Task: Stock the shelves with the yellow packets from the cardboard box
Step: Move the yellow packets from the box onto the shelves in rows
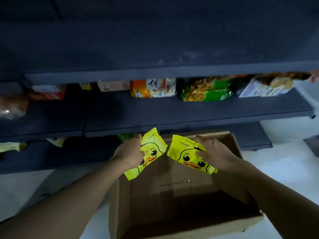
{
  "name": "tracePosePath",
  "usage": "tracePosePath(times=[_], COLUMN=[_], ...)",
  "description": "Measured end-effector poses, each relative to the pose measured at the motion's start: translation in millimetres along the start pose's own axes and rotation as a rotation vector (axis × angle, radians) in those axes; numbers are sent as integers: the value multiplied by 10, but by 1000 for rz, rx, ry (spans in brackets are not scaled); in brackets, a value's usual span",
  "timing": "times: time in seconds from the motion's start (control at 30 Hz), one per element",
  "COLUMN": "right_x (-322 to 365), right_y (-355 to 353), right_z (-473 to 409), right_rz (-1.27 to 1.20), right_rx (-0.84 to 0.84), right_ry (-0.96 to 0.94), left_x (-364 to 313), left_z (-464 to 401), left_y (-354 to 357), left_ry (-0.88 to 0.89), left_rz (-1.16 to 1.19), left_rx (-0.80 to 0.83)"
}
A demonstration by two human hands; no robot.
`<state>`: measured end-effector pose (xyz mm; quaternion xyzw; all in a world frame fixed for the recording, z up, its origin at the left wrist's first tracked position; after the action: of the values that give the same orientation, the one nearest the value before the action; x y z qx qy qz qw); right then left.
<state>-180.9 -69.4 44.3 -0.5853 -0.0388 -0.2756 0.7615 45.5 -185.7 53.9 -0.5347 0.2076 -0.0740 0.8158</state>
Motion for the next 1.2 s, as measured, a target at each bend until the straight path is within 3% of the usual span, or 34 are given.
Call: tracePosePath(times=[0.63, 1.2], right_x=[1750, 3398], right_y=[-3618, -5052], right_z=[999, 1161], right_rz=[91, 234], right_rx=[-407, -660], right_ry=[-362, -589], left_x=[-706, -311], left_z=[1125, 1951], left_y=[-3488, -5455], left_ry=[182, 219], left_rz=[72, 128], left_rx=[-338, -732])
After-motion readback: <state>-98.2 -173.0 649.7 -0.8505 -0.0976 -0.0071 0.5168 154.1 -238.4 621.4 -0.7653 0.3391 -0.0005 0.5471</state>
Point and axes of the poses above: each hand's wrist, its own z-axis away from the middle knuckle, its own y-axis out of the palm, x = y × z, the point moved 3 cm from there along -z, towards the middle knuckle, and after that the axes turned 7 degrees about -x, right-handed, at the moved point
